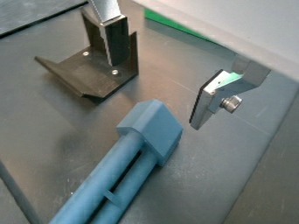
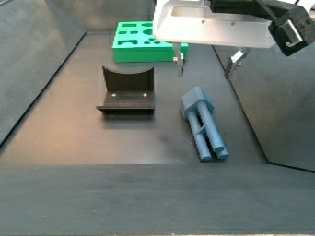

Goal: Pick up the 3 prong object. Move up. Rotate the 3 prong object. Place the 3 prong object on the fixture. Regrasp the 3 prong object. Move to above the board. Insert the 3 prong object.
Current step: Rotate the 3 prong object.

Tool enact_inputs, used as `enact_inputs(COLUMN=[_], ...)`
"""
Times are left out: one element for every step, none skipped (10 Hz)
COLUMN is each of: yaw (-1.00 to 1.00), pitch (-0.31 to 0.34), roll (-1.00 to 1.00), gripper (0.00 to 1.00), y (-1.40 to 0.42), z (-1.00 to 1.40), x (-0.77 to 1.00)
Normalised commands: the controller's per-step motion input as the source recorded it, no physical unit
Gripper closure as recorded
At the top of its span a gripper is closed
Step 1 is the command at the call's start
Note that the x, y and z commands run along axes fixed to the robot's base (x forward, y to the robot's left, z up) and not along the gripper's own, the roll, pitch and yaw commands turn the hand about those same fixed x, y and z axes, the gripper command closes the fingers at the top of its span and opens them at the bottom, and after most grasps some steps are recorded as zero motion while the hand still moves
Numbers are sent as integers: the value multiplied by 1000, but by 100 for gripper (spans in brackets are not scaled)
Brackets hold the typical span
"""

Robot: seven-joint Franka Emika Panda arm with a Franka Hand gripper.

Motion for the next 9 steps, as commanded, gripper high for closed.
enact_inputs(yaw=[207, 0, -26, -26, -21, -14, -9, -4, 0], pitch=[-30, 0, -12, -24, -32, -32, -33, -36, -36], roll=[10, 0, 2, 1, -8, -21, -31, -39, -48], gripper=[0, 0, 0, 0, 0, 0, 0, 0, 0], y=[-1, 0, 1, 1, 1, 3, 5, 7, 8], z=[-34, -1000, -1000, -1000, -1000, -1000, -1000, -994, -860], x=[30, 0, 8, 15, 21, 29, 38, 50, 49])
